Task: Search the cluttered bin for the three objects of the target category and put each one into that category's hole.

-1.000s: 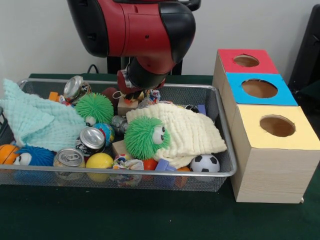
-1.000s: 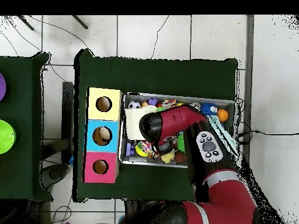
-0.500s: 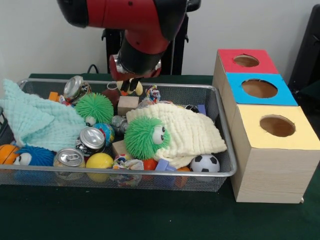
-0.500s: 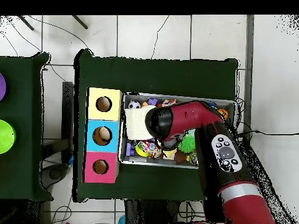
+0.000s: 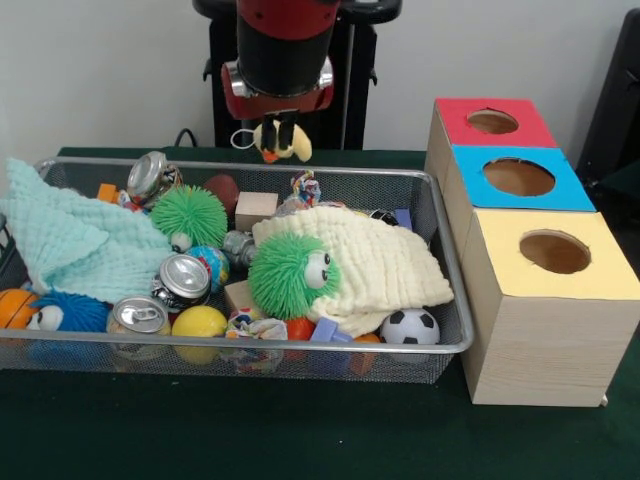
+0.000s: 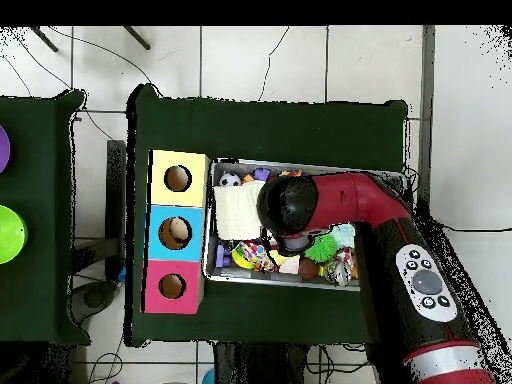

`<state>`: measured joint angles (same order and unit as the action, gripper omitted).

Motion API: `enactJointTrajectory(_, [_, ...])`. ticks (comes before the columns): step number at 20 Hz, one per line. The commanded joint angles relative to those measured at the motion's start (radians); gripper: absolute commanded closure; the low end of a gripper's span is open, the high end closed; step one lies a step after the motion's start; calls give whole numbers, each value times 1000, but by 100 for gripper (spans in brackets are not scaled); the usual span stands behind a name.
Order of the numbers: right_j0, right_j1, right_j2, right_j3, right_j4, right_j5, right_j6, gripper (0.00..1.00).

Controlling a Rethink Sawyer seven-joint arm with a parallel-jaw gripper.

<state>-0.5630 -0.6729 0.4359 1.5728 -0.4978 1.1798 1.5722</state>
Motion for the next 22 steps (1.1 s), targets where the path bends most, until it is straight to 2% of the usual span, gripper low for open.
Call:
enactJointTrajectory(1, [-61, -41, 170, 174, 119, -52, -199, 100])
enactJointTrajectory(6, [-66, -89, 219, 244, 186, -134, -111, 100])
enactJointTrajectory(16, [55, -85, 191, 261, 207, -320, 89, 100])
enactJointTrajectory(22, [93, -98, 172, 289, 240, -403, 106, 100])
